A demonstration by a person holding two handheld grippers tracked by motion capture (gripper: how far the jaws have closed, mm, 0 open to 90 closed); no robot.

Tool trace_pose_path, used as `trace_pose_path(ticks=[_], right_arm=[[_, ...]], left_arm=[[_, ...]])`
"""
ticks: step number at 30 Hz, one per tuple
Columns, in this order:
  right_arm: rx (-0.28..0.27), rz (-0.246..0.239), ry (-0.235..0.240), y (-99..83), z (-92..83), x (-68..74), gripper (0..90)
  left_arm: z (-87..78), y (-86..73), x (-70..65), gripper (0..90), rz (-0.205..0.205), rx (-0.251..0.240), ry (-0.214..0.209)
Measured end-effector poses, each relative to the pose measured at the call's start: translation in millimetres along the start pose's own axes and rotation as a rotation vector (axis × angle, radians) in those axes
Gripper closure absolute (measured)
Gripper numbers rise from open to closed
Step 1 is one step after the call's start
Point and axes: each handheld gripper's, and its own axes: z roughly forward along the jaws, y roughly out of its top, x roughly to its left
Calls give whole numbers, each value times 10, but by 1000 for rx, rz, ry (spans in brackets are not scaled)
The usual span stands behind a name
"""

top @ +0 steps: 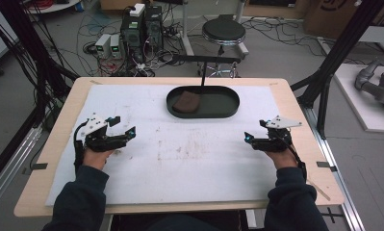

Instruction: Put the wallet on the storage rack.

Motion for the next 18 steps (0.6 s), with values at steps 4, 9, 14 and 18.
trace_pose_path(ticks=[4,9,14,18], right_arm=[[2,0,-2,0,6,8,213],[4,3,-8,0,2,14,212],[7,0,-9,-2,12,6,212],[6,2,-9,-2,14,7,213]], left_arm=[[-10,-1,5,223,3,-1,2],[-28,-11,18,223,-4,-6,8],[-33,-20,42,223,-13,-5,14],[-38,-21,45,223,-14,-6,19]])
